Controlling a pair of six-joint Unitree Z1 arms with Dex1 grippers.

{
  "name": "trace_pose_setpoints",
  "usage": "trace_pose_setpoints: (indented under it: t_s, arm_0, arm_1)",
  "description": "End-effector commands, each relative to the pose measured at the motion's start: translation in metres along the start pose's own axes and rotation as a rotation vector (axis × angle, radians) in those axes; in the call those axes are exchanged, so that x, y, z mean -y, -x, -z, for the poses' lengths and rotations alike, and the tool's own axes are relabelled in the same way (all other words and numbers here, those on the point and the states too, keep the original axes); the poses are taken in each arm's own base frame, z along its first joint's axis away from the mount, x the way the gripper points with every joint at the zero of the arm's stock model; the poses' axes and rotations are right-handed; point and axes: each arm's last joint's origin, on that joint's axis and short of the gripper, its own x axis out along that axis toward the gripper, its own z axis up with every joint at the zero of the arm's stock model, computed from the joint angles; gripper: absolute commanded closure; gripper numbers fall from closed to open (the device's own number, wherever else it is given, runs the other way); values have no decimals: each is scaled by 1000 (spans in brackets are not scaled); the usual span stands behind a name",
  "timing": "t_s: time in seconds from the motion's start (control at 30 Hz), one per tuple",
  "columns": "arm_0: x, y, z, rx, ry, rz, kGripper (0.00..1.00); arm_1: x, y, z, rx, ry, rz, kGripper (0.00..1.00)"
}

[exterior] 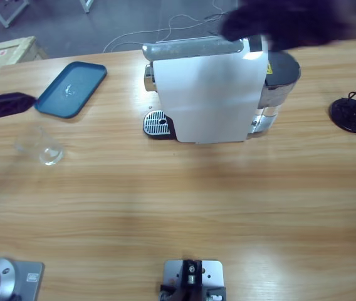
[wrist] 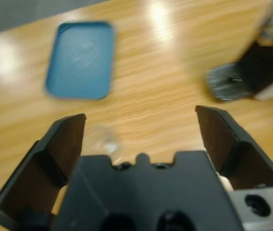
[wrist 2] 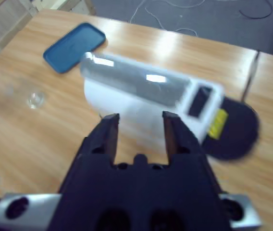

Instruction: Pour coffee

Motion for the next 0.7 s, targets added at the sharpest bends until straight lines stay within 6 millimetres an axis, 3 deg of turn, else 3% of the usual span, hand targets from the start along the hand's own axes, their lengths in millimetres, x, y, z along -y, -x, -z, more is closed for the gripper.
trace_pose_setpoints:
  t_s: [0.03,0.2,0.47,0.7]
  arm_0:
    - [-12,-15,42,-140,200,-212,18]
    - [-12,-31,66,-169,310,-292,23]
    - [1,-78,83,-211,274,-339,13]
    - [5,-97,81,-202,240,-417,9]
  arm_1:
    - [41,76,59,-78,76,7,0]
    - [60,106,75,-100,72,12,0]
    - [64,110,80,-127,71,25,0]
    - [72,117,88,-142,64,44,0]
